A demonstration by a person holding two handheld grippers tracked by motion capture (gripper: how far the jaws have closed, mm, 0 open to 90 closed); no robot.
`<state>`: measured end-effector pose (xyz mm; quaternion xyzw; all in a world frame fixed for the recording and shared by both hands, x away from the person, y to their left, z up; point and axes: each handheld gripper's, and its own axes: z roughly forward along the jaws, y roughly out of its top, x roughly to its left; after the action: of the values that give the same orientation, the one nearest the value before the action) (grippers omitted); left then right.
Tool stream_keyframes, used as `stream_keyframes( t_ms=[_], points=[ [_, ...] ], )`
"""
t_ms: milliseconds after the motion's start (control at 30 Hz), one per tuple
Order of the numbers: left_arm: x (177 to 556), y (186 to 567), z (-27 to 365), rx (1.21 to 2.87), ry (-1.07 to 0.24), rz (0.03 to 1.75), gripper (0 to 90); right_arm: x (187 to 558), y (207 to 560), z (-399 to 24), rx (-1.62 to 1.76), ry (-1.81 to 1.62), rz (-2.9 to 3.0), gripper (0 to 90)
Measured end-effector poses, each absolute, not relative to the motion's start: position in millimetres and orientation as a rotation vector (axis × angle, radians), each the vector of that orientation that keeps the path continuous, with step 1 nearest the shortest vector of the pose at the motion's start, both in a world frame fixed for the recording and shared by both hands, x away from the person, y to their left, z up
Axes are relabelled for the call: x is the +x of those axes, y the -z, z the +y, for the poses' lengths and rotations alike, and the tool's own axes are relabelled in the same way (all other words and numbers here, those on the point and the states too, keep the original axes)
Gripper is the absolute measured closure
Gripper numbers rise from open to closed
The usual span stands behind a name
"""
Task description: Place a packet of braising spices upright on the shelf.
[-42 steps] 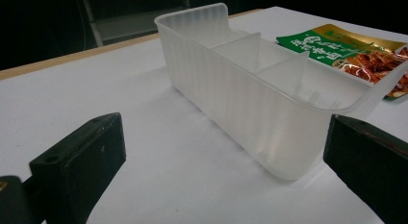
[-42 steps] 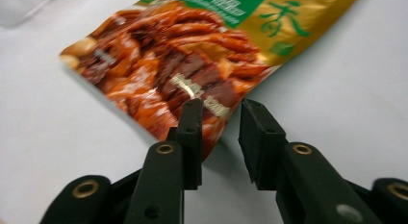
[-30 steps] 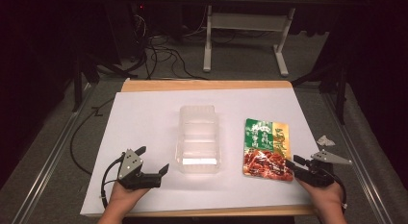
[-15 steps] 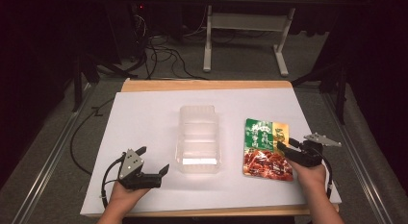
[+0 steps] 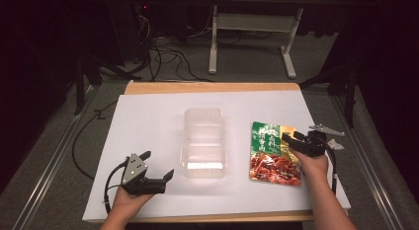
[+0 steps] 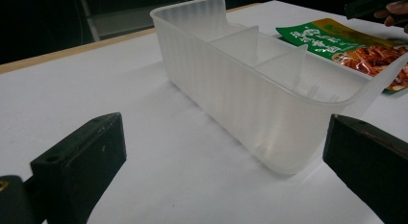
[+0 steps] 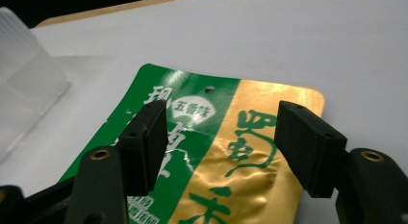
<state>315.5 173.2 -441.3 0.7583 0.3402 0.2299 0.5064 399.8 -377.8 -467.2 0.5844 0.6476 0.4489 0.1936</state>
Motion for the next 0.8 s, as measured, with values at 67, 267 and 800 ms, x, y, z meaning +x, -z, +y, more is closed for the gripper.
stream_keyframes(
  t_ms=[67, 267, 800],
  points=[
    [316.0, 441.8, 173.0, 1.832, -0.549, 0.823, 2.0, 404.9, 468.5, -384.7, 1.688, -1.284, 1.796, 38.1],
    [314.7, 441.4, 172.1, 1.821, -0.546, 0.831, 2.3, 422.6, 472.3, -398.1, 1.766, -1.298, 1.766, 37.4],
    [312.7, 442.0, 170.2, 1.828, -0.547, 0.841, 2.6, 442.2, 481.6, -411.1, 1.925, -1.334, 1.773, 32.6]
  ],
)
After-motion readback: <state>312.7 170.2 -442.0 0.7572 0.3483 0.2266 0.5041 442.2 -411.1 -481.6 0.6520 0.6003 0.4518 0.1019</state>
